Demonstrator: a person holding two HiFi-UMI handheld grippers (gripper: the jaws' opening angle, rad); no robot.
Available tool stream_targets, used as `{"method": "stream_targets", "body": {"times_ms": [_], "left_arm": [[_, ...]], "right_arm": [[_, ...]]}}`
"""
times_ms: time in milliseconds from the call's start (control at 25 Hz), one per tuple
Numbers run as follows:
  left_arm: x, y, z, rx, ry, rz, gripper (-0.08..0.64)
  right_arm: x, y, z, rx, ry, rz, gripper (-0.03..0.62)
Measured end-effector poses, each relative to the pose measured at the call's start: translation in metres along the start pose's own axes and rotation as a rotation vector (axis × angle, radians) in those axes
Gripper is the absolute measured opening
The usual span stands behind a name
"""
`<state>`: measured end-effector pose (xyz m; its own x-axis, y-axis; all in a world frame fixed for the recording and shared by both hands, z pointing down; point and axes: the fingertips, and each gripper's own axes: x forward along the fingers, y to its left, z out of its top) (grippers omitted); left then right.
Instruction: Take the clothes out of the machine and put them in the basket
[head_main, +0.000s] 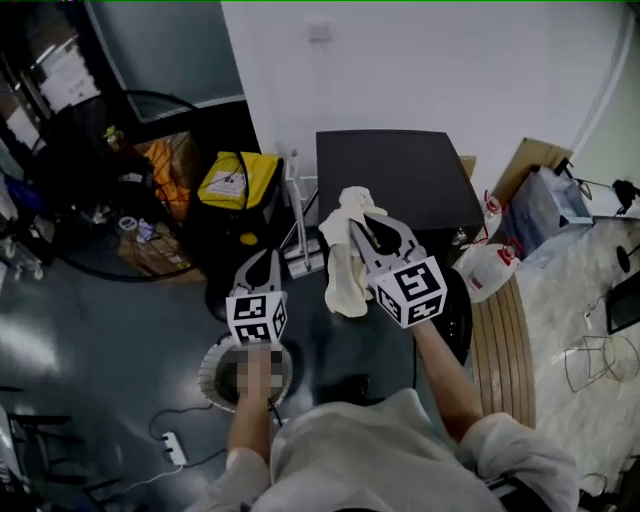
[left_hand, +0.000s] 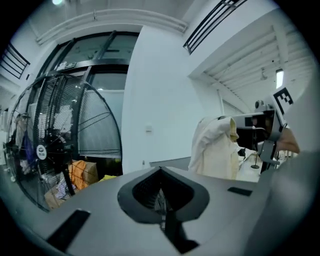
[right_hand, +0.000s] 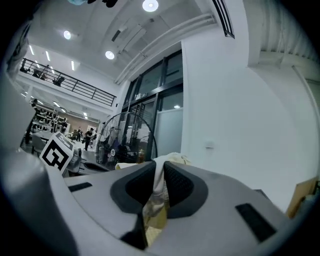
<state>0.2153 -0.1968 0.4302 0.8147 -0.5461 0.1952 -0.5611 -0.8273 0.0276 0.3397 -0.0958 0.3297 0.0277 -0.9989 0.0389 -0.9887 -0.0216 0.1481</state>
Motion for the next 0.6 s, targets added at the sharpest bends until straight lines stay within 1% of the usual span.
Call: {"method": "stream_targets", "body": {"times_ms": [200, 320, 600], "left_arm": [[-0.064, 0.064, -0.011, -0.025, 0.011, 0.107, 0.018], [-0.108, 0.096, -0.019, -0.042, 0.016, 0.172, 0.018], [-0.208, 0.144, -0.037, -0.077, 0.013, 0.335, 0.018]], "right_arm": [[0.029, 0.081, 0.024, -0.005, -0.024, 0.119, 0.061], [0.038, 0.129, 0.041, 0.001, -0.047, 0.192, 0.061], [0.044, 0.237, 0.076, 0.019, -0.106, 0.389, 0.061]]}}
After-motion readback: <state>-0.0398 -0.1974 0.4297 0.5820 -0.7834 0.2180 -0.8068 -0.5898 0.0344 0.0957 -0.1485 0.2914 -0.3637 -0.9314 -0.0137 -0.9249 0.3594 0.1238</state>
